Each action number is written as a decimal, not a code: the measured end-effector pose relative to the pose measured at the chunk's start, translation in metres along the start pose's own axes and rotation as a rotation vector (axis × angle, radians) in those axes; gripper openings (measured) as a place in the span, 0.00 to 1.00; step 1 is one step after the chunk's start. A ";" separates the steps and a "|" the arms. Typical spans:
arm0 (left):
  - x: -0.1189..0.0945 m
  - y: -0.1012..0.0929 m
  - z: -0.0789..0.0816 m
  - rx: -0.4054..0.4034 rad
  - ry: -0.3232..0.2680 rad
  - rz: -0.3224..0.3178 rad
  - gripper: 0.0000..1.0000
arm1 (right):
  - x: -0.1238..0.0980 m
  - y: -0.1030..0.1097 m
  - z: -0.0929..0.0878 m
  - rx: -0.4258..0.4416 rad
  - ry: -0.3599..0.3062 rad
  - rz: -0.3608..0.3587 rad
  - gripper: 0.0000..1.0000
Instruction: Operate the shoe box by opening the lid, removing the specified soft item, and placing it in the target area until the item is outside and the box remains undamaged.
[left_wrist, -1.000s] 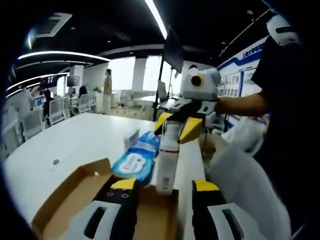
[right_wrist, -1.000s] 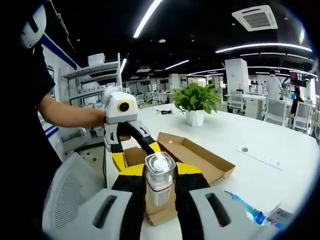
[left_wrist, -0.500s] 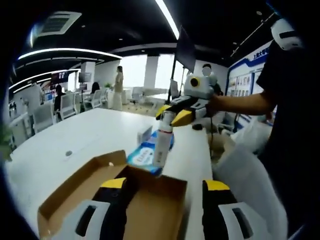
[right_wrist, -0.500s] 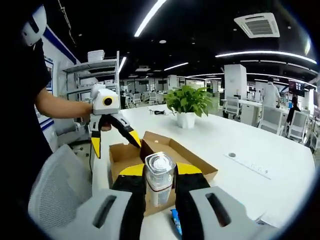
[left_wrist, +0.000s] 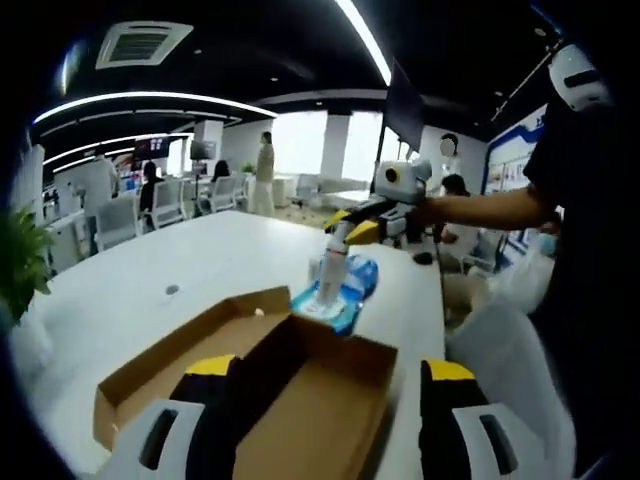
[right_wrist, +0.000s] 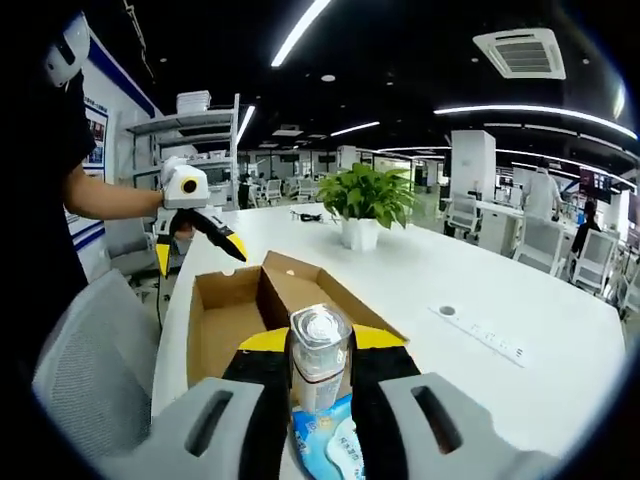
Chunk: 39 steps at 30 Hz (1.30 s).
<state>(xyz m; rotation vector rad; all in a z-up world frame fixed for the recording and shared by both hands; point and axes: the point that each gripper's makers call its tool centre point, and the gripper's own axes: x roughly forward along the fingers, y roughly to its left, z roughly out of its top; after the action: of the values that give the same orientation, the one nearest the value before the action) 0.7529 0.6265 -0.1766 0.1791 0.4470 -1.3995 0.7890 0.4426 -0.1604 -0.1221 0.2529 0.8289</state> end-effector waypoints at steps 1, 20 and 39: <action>-0.002 0.003 -0.001 -0.006 0.000 0.011 0.78 | 0.001 -0.003 -0.001 -0.003 0.004 0.001 0.19; -0.037 0.028 -0.019 -0.071 0.004 0.166 0.98 | 0.012 -0.058 -0.022 -0.027 0.054 -0.043 0.19; -0.069 0.042 -0.036 -0.136 -0.004 0.263 1.00 | 0.021 -0.106 -0.064 -0.039 0.157 -0.077 0.19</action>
<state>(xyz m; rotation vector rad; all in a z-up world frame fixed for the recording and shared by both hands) 0.7797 0.7102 -0.1874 0.1192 0.4949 -1.1077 0.8701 0.3737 -0.2265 -0.2327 0.3779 0.7486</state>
